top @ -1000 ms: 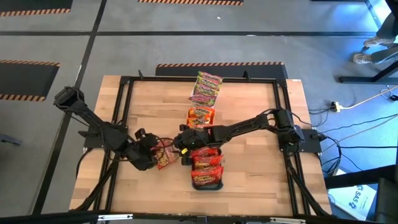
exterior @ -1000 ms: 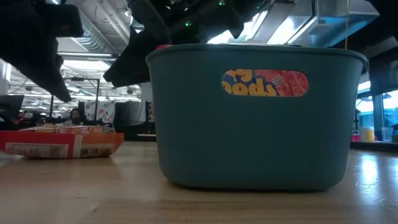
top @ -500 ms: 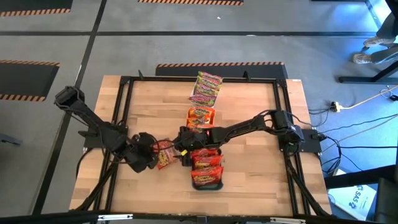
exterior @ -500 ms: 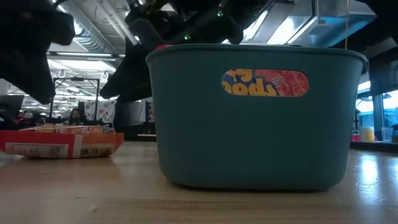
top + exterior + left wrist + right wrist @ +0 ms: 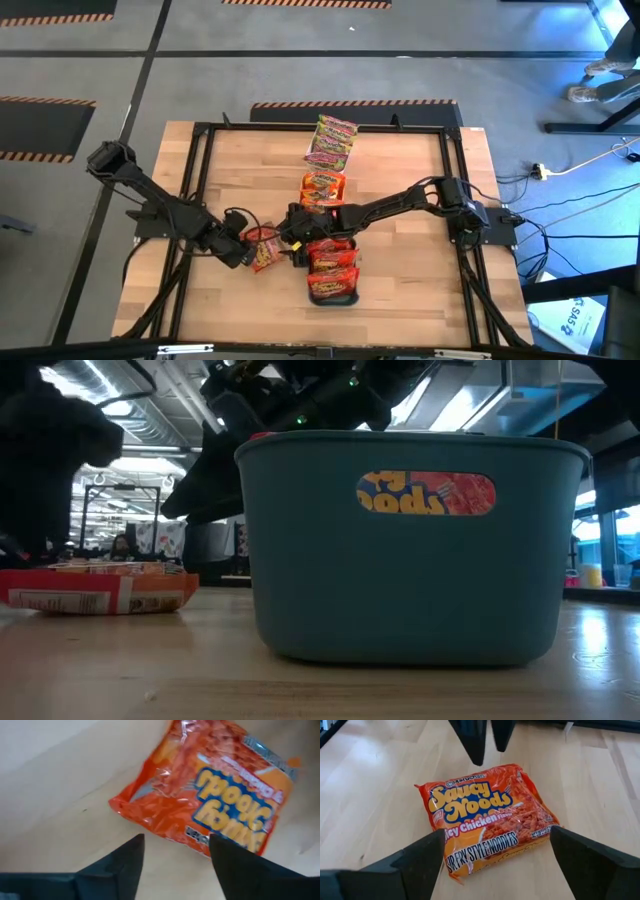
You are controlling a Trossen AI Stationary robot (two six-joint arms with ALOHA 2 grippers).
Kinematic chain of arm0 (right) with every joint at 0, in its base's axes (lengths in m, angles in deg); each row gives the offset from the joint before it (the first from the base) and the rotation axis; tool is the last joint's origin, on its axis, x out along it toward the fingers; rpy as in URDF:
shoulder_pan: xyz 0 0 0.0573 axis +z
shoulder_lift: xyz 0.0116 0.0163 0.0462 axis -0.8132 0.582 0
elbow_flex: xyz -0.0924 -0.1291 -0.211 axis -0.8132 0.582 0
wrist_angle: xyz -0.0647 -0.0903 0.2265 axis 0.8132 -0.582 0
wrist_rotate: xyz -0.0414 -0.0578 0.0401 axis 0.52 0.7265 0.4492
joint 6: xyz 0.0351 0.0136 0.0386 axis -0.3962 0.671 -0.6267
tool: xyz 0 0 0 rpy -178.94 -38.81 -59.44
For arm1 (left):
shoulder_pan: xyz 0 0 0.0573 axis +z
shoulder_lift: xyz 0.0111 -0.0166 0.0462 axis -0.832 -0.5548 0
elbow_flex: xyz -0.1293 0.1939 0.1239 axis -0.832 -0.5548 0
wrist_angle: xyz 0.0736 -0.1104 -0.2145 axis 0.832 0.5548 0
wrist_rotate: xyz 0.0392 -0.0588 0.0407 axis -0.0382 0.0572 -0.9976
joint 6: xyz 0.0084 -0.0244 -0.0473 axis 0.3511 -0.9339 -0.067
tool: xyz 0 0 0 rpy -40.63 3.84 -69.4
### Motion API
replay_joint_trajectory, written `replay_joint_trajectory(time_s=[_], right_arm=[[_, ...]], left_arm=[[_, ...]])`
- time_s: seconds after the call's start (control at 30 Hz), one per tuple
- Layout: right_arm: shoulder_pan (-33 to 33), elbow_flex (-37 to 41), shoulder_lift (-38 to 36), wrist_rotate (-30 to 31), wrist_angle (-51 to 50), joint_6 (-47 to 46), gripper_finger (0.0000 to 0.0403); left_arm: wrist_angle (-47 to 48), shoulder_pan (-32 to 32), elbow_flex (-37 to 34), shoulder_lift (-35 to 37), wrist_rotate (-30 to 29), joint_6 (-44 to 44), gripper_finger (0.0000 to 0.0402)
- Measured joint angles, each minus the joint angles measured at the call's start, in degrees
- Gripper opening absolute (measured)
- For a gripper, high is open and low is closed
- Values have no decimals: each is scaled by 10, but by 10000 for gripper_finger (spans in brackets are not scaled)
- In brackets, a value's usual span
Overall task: Sort Maruchan noodles
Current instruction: Put the orange noodle pack into the blue bin
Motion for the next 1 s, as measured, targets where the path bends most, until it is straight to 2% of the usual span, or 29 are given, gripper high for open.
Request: replay_joint_trajectory(time_s=[0.1, 0.23, 0.3, 0.43, 0.6, 0.73, 1.0], right_arm=[[0, 0, 0, 0, 1, 0, 343], [0, 0, 0, 0, 1, 9, 342], [0, 0, 0, 0, 2, 8, 342], [0, 0, 0, 0, 2, 8, 342], [0, 0, 4, -2, 8, 7, 342], [0, 1, 13, -6, 10, 6, 342], [0, 0, 33, -16, 33, 10, 342]], left_arm=[[1, 13, 0, -10, 21, 4, 248], [1, -1, 0, -16, 12, 7, 274], [1, -25, 0, -16, -13, -7, 275], [-53, -85, -37, -16, -70, -97, 276], [-210, -145, -126, -16, -157, -228, 276], [-307, -163, -171, -16, -234, -268, 276], [-327, -133, -192, -16, -237, -262, 276]])
